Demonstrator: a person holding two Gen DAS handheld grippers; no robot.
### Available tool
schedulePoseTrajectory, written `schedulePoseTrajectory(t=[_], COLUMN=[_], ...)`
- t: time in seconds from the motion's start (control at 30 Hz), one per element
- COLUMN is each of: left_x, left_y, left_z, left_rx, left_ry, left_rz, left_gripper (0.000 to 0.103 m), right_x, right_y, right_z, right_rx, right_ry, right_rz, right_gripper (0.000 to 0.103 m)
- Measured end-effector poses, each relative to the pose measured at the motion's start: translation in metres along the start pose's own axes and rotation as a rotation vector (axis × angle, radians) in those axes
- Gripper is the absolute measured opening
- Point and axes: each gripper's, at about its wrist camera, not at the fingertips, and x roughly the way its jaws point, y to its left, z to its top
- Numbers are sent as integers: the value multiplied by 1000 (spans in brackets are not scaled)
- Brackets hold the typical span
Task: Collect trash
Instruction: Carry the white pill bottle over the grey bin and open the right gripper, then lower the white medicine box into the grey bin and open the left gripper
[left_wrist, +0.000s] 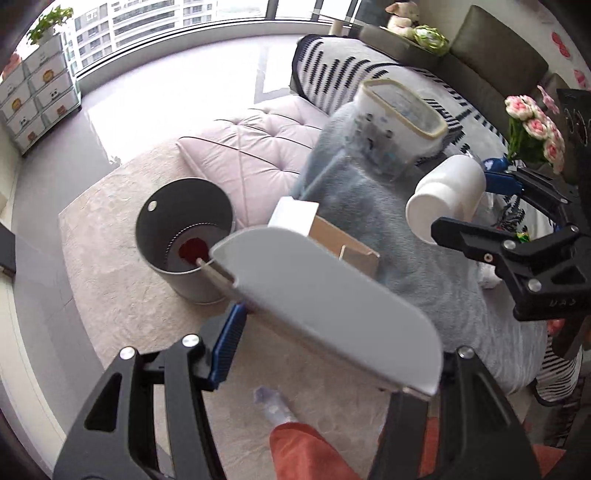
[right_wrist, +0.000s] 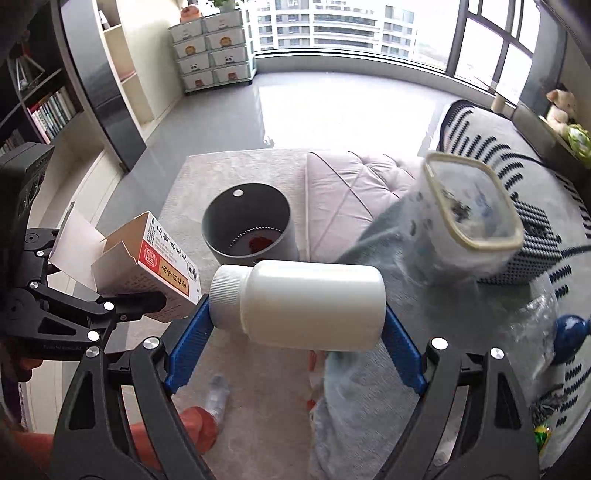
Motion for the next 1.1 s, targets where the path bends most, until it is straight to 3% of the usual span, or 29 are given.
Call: schedulePoseTrajectory(t=[0.23,0.47,0.83,1.1], left_x=[-30,-22,17,42], left_y=[89,144,165,171], left_z=[9,9,17,33], left_rx=[-92,-230,-353,-409], left_ry=[-41,-73,-56,-43], left_rz=[77,129,140,152], left_gripper=[56,57,57,57], right_x=[37,103,205,229], right_y=[72,102,101,87], right_z=[79,127,151,160], right_rx=[-98,-189,-270,-281], right_ry=[-29,-47,47,80], right_rz=[82,117,165,195], right_gripper=[83,83,83,84])
